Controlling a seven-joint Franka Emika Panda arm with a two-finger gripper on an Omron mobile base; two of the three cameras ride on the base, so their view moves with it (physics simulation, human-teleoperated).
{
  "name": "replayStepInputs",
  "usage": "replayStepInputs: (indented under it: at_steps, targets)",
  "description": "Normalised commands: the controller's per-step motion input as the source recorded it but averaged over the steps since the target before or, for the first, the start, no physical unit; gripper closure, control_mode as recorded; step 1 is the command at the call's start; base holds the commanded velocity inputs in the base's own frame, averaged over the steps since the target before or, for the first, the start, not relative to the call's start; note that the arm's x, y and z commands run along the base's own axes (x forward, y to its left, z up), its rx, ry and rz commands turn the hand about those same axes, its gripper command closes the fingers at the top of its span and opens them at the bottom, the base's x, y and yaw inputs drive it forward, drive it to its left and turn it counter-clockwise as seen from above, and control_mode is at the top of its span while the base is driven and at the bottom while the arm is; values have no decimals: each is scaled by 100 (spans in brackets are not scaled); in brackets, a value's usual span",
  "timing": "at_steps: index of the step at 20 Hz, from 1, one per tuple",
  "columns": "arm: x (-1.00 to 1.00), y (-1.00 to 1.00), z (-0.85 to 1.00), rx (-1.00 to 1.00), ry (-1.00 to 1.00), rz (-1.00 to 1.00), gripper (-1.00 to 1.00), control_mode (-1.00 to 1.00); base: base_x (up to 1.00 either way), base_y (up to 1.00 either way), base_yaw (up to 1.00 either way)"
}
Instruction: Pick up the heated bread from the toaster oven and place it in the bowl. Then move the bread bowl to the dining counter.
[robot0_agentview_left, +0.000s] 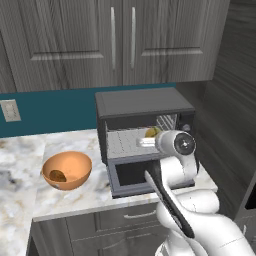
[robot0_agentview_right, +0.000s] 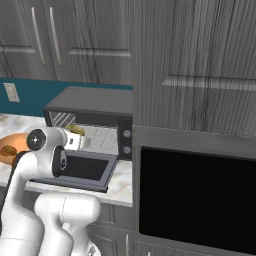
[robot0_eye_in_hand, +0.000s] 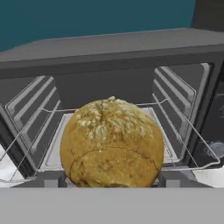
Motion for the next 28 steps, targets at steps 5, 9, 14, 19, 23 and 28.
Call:
replayStepInputs:
  at_steps: [5, 9, 14, 19, 23, 28]
  targets:
    - [-91, -8, 3, 0, -7, 0, 100, -100, 0, 0, 0]
    - [-71, -7, 24, 1, -4, 0, 100, -100, 0, 0, 0]
    - [-44, 0, 7, 0, 0, 2, 100, -100, 0, 0, 0]
    - [-22, 23, 1, 0, 2, 17, 100, -100, 0, 0, 0]
    - [-18, 49, 9, 0, 2, 26, 100, -100, 0, 0, 0]
    - [-28, 64, 10, 0, 9, 25, 100, -100, 0, 0, 0]
